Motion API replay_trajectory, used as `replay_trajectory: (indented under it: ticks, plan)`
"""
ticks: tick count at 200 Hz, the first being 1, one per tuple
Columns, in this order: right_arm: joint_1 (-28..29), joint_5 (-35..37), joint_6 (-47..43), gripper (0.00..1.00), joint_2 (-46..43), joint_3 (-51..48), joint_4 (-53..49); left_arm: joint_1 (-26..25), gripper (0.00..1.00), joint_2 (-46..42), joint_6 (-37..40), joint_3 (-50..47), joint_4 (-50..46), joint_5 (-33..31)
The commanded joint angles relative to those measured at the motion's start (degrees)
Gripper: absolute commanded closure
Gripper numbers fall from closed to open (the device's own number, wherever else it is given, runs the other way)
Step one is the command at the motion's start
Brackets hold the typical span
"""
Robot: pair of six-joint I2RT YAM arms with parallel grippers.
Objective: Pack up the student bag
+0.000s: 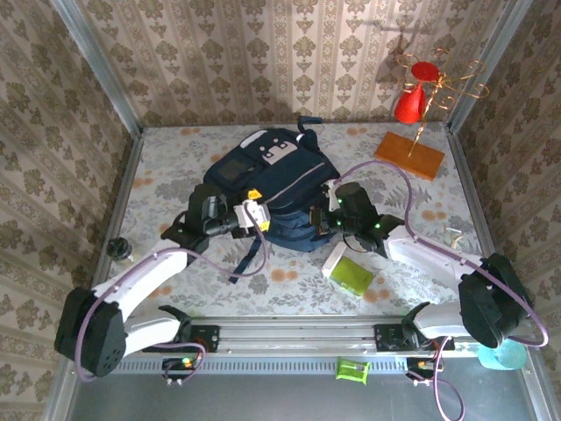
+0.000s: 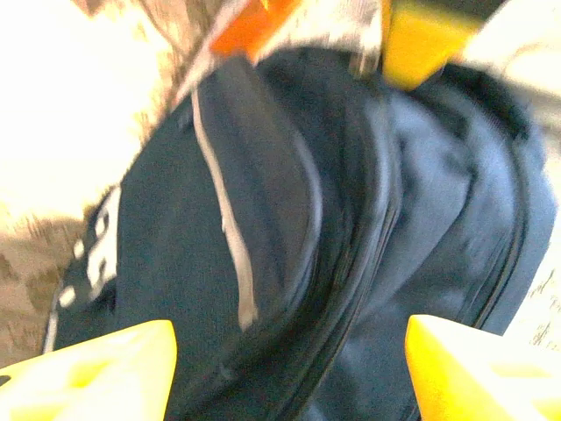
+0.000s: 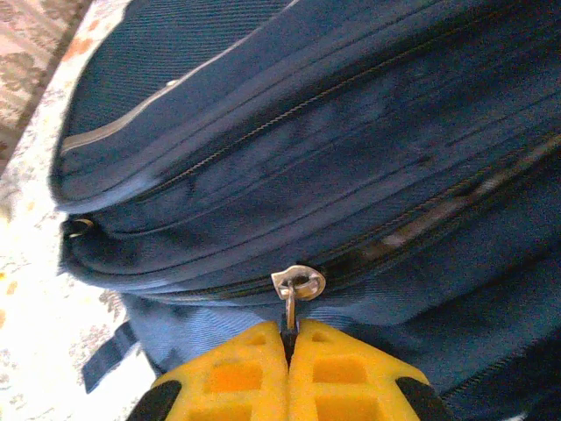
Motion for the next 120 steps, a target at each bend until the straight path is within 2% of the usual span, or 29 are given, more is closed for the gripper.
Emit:
replay_trajectory:
  ticks: [1, 50, 120]
  plan:
    - [1.72, -4.78, -1.26, 1.00, -0.63, -0.71, 4.62, -4.52, 0.32, 1.16, -2.07, 1.84, -0.28, -1.28]
    - [2.71, -5.41, -0.79, 1.00, -2.22, -1.70, 6.82, -11.00, 0.41, 12.76, 1.91, 11.15, -4.05, -5.57]
    - [2.74, -2.50, -1.87, 1.00, -4.06, -3.29, 5.81, -11.80, 0.58, 22.39, 5.26, 17.39, -6.61, -11.19]
